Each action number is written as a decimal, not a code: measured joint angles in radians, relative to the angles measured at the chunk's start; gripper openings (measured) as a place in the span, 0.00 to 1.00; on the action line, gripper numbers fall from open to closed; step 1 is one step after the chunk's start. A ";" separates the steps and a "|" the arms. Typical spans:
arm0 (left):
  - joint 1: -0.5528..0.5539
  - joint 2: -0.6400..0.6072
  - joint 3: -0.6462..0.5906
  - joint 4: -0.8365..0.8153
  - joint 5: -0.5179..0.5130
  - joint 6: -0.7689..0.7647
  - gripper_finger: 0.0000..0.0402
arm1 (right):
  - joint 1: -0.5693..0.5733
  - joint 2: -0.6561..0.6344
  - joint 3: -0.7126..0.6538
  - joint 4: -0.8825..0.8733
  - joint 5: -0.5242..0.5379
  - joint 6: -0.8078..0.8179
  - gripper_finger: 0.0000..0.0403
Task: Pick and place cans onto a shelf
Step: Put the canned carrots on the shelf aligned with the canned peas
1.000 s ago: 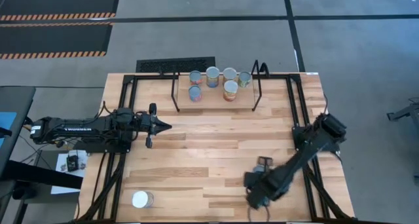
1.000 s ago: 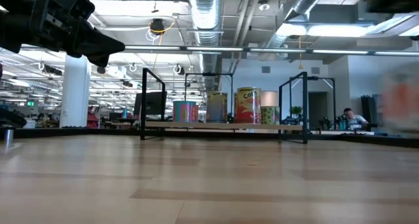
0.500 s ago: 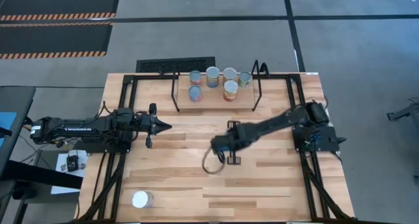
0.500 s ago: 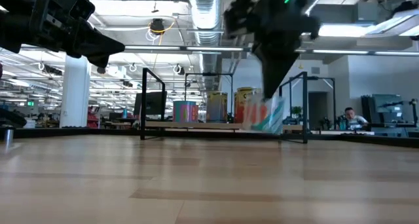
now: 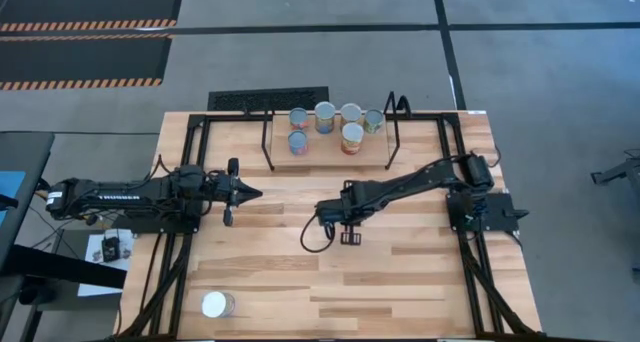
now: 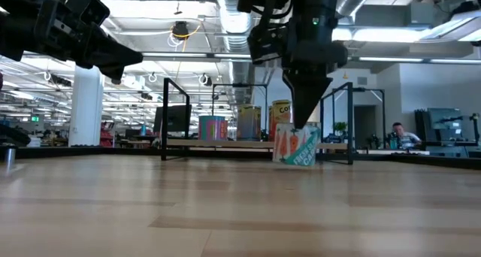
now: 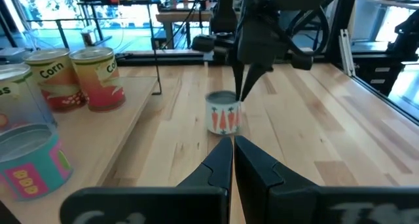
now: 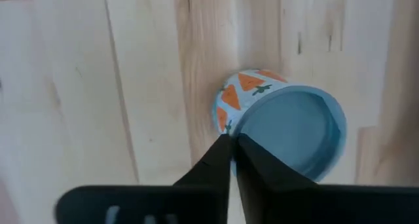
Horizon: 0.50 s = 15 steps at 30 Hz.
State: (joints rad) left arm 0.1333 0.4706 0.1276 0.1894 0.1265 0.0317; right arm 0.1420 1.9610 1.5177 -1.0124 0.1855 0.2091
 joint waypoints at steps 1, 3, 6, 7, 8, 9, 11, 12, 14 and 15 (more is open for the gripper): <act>0.000 0.000 0.000 0.001 0.000 -0.001 0.02 | 0.000 0.001 0.000 -0.001 0.004 0.001 0.13; 0.000 0.000 0.000 0.000 0.000 -0.001 0.02 | 0.000 0.002 0.000 -0.006 0.033 0.007 0.18; 0.000 0.000 0.000 0.000 0.000 -0.002 0.02 | 0.002 -0.011 -0.002 -0.037 0.049 0.008 0.27; 0.000 0.000 0.000 0.000 0.000 -0.002 0.02 | 0.004 -0.020 -0.002 -0.044 0.049 0.008 0.29; 0.000 0.000 0.000 0.000 0.000 -0.002 0.02 | 0.008 -0.031 0.000 -0.051 0.053 0.007 0.31; 0.000 0.000 0.000 0.000 0.000 -0.002 0.02 | 0.011 -0.043 0.000 -0.064 0.055 0.004 0.34; 0.000 0.000 0.000 0.001 0.000 -0.003 0.02 | 0.025 -0.064 -0.002 -0.076 0.063 -0.018 0.38; 0.000 0.000 0.000 0.001 0.000 -0.006 0.02 | 0.032 -0.077 -0.007 -0.071 0.074 -0.023 0.39; 0.000 0.000 0.000 0.001 0.000 -0.011 0.02 | 0.040 -0.095 -0.028 -0.037 0.080 -0.023 0.42; 0.000 0.000 0.000 0.001 0.000 -0.011 0.02 | 0.042 -0.100 -0.046 -0.013 0.080 -0.022 0.42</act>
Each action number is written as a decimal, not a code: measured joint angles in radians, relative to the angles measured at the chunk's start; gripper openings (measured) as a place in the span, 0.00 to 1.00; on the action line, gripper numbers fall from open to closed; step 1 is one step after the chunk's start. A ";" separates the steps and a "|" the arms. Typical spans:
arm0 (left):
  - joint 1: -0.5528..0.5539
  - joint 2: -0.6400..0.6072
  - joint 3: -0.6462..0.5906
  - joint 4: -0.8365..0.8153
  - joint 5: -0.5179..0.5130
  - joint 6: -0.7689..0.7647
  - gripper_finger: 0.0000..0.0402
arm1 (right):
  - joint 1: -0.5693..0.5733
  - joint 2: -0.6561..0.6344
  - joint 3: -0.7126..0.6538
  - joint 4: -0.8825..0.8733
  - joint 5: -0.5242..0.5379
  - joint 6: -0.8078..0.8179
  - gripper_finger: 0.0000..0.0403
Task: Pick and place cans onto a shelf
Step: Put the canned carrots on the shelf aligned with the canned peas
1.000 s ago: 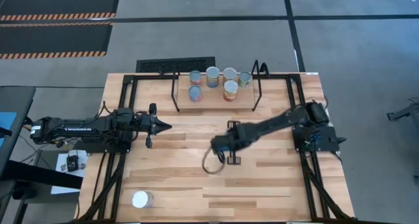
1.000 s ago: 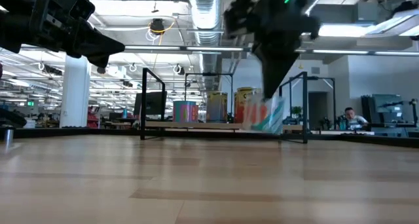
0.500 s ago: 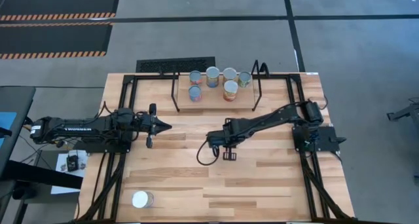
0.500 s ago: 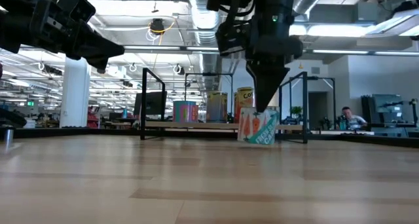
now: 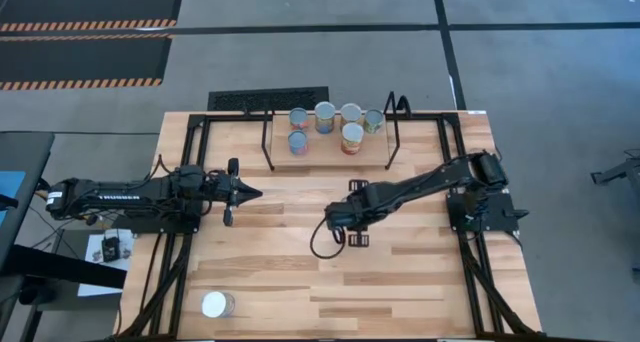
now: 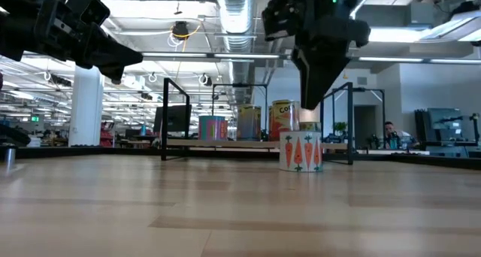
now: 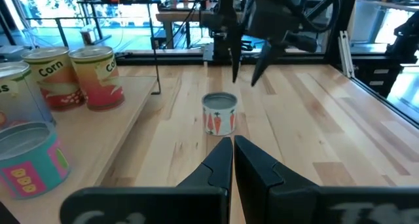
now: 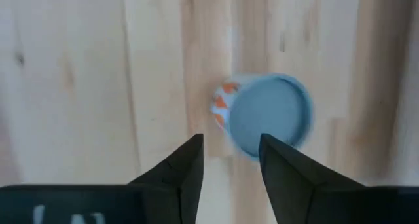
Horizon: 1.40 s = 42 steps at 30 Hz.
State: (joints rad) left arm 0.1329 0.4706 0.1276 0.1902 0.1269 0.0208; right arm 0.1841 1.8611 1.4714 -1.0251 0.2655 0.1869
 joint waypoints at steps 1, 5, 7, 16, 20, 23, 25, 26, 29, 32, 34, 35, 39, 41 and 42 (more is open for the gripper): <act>0.000 0.000 0.000 0.000 0.000 -0.001 0.02 | 0.000 -0.002 -0.020 0.029 0.000 0.005 0.43; 0.000 0.000 0.000 0.000 0.000 -0.007 0.02 | -0.002 -0.002 -0.103 0.127 0.009 0.034 0.42; 0.000 0.000 0.000 0.000 0.000 -0.007 0.02 | -0.003 0.006 -0.130 0.148 0.038 0.052 0.39; 0.000 0.000 0.000 0.004 -0.001 -0.007 0.02 | -0.009 0.006 -0.167 0.151 0.048 0.055 0.12; 0.000 0.000 0.000 0.004 -0.001 -0.007 0.02 | -0.016 0.004 -0.160 0.137 0.028 0.024 0.03; 0.000 0.000 0.000 0.004 -0.002 -0.007 0.02 | -0.025 -0.016 -0.129 0.069 0.020 0.024 0.04; 0.000 0.000 0.000 0.003 -0.002 -0.007 0.02 | -0.041 -0.053 -0.109 0.031 0.025 0.022 0.04; 0.000 0.000 0.000 0.003 -0.002 -0.007 0.02 | -0.054 -0.072 -0.101 0.017 0.031 0.022 0.03; 0.000 0.000 0.000 0.003 -0.003 -0.007 0.02 | -0.116 -0.134 -0.099 0.007 0.037 0.023 0.01; 0.000 0.000 0.000 0.003 -0.003 -0.007 0.02 | -0.209 -0.184 -0.098 0.011 0.025 0.030 0.02; 0.000 0.000 0.000 0.003 -0.003 -0.007 0.02 | -0.275 -0.192 -0.101 0.011 0.022 0.029 0.02; 0.000 0.000 0.000 0.002 -0.003 -0.007 0.02 | -0.305 -0.189 -0.101 0.011 0.018 0.024 0.02; 0.000 0.000 0.000 0.002 -0.003 -0.007 0.02 | -0.404 -0.167 -0.100 0.027 -0.026 -0.029 0.01; 0.000 0.000 0.000 0.002 -0.003 -0.007 0.02 | -0.435 -0.147 -0.105 0.029 -0.038 -0.039 0.01; 0.000 0.000 0.000 0.002 -0.003 -0.007 0.02 | -0.451 -0.140 -0.105 0.026 -0.044 -0.044 0.01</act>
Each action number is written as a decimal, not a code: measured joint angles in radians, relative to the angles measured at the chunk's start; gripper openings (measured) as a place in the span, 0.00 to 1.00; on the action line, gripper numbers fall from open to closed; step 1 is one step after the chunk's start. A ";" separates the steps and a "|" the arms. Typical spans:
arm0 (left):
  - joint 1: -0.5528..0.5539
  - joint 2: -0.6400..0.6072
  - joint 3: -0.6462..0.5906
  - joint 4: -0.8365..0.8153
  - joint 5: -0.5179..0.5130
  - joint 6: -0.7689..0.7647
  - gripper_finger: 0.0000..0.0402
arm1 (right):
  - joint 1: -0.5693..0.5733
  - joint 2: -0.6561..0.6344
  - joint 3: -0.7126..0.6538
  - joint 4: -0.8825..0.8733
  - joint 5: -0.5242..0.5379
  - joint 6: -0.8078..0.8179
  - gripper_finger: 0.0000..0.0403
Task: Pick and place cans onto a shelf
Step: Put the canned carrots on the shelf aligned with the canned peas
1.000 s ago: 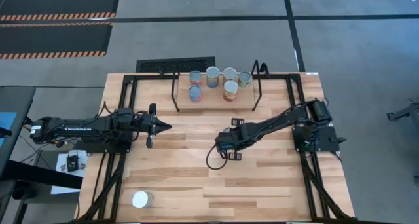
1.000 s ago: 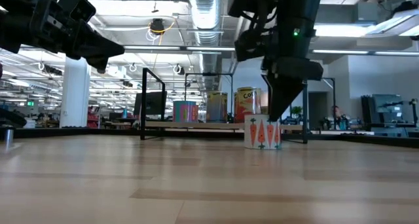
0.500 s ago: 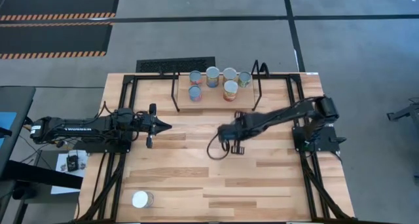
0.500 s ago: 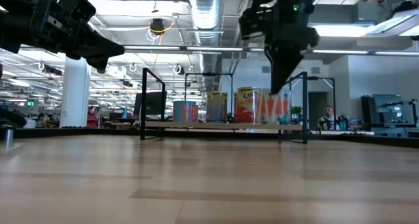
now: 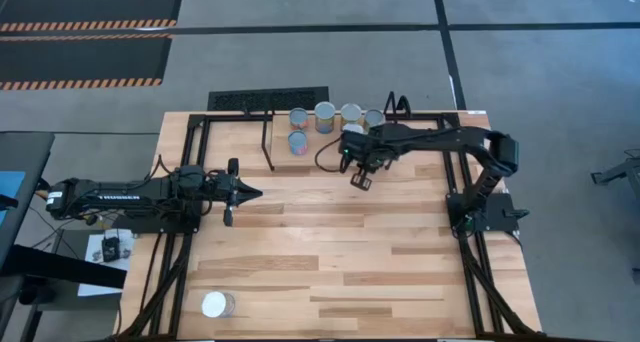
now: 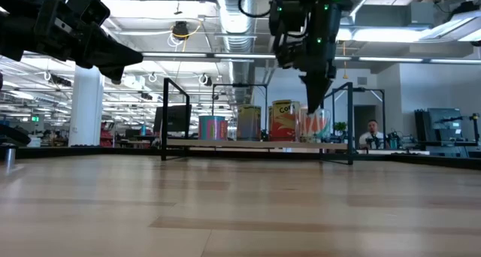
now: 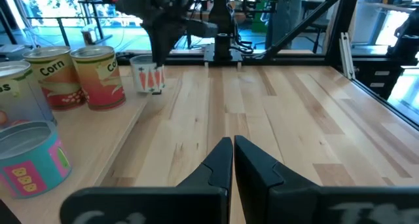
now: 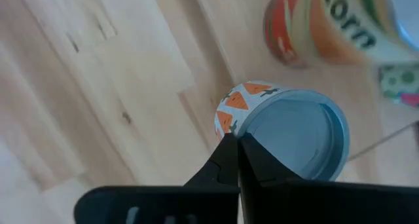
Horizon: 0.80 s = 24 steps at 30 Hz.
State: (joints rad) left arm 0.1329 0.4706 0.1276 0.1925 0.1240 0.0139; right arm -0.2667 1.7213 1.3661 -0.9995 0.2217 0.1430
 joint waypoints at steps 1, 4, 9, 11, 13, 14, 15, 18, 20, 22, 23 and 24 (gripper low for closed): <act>0.000 0.000 0.000 0.000 0.000 0.000 0.02 | -0.012 0.007 0.003 0.000 -0.001 -0.007 0.01; 0.000 0.000 0.000 -0.001 0.002 0.000 0.02 | -0.047 0.025 0.003 0.001 0.011 -0.018 0.01; 0.000 0.000 0.000 -0.001 0.001 -0.001 0.02 | -0.092 0.032 0.002 0.009 0.025 -0.022 0.02; 0.000 0.000 0.000 -0.001 0.001 -0.001 0.02 | -0.105 0.033 0.003 0.009 0.031 -0.024 0.02; 0.000 0.000 0.000 0.000 0.001 -0.002 0.02 | -0.124 0.033 0.003 0.011 0.034 -0.029 0.02; 0.000 0.000 0.000 0.000 0.001 -0.002 0.02 | -0.130 0.033 0.003 0.016 0.039 -0.035 0.02; 0.000 0.000 0.000 0.000 0.001 -0.002 0.02 | -0.137 0.033 0.003 0.016 0.043 -0.038 0.02; 0.000 0.000 0.000 0.000 0.001 -0.004 0.02 | -0.157 0.033 0.003 0.025 0.043 -0.039 0.03; 0.000 0.000 0.000 0.000 0.001 -0.004 0.02 | -0.166 0.033 0.003 0.032 0.044 -0.039 0.04; 0.000 0.000 0.000 0.000 0.001 -0.004 0.02 | -0.168 0.033 0.003 0.047 0.044 -0.039 0.06; 0.000 0.000 0.000 0.000 0.001 -0.004 0.02 | -0.168 0.033 0.003 0.051 0.044 -0.039 0.07; 0.000 0.000 0.000 0.000 0.001 -0.004 0.02 | -0.169 0.033 0.003 0.052 0.045 -0.039 0.09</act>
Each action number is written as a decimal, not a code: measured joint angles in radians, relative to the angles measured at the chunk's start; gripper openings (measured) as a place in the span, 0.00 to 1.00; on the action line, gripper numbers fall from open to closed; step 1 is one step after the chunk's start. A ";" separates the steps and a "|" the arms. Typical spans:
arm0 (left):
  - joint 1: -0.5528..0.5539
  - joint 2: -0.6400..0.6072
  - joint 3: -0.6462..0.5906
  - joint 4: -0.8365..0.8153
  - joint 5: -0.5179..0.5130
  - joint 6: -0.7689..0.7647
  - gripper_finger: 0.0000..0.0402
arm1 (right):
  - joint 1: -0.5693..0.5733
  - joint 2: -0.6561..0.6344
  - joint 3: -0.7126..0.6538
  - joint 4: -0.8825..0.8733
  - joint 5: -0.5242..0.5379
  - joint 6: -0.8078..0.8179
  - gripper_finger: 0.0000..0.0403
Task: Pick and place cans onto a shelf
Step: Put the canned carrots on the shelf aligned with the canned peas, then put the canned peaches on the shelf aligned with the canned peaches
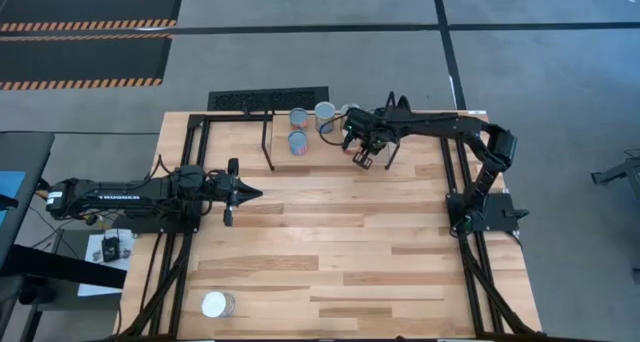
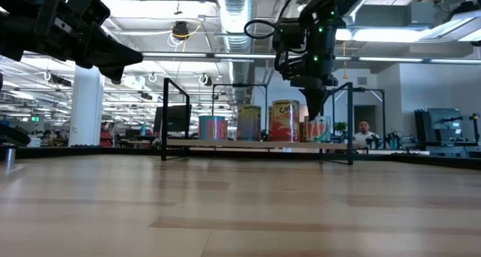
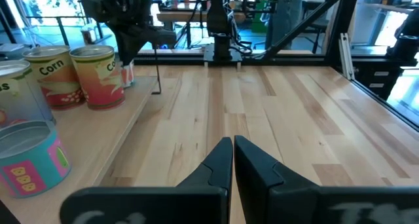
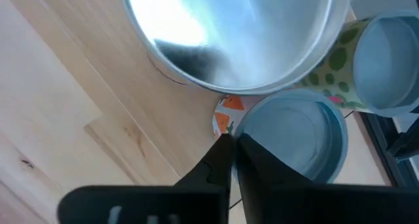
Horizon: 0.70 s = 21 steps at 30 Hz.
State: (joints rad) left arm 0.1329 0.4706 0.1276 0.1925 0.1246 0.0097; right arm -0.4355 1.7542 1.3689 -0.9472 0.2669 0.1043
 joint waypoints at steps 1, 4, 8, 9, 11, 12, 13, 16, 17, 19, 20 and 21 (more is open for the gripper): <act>0.000 0.000 0.000 0.000 0.000 0.000 0.02 | 0.000 0.000 0.000 0.001 0.001 0.000 0.11; 0.000 0.000 0.000 0.000 0.000 0.000 0.02 | 0.000 0.000 0.000 0.003 0.006 0.009 0.15; 0.000 0.000 0.000 0.000 0.000 0.000 0.02 | 0.005 0.000 0.000 0.002 0.043 0.027 0.19; 0.000 0.000 0.000 0.000 0.000 0.000 0.02 | 0.008 0.000 0.000 0.002 0.047 0.027 0.20; 0.000 0.000 0.000 0.000 0.000 0.000 0.02 | 0.012 0.000 0.000 0.001 0.048 0.027 0.21; 0.000 0.000 0.000 0.000 0.000 0.000 0.02 | 0.015 0.000 0.004 -0.005 0.048 0.028 0.22; 0.000 0.000 0.000 0.000 0.000 0.000 0.02 | 0.019 0.000 0.011 -0.017 0.048 0.029 0.23; 0.000 0.000 0.000 0.000 0.000 0.000 0.02 | 0.036 0.000 0.041 -0.049 0.049 0.029 0.24; 0.000 0.000 0.000 0.000 0.000 0.000 0.02 | 0.041 0.000 0.053 -0.064 0.049 0.030 0.24; 0.000 0.000 0.000 0.000 0.000 0.000 0.02 | 0.054 0.000 0.083 -0.107 0.048 0.044 0.24; 0.000 0.000 0.000 0.000 0.000 0.000 0.02 | 0.062 0.000 0.097 -0.132 0.047 0.053 0.24; 0.000 0.000 0.000 0.000 0.000 0.000 0.02 | 0.073 -0.001 0.107 -0.157 0.045 0.060 0.23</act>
State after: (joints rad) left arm 0.1329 0.4706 0.1276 0.1921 0.1248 0.0097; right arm -0.3629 1.7535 1.4763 -1.1038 0.3117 0.1639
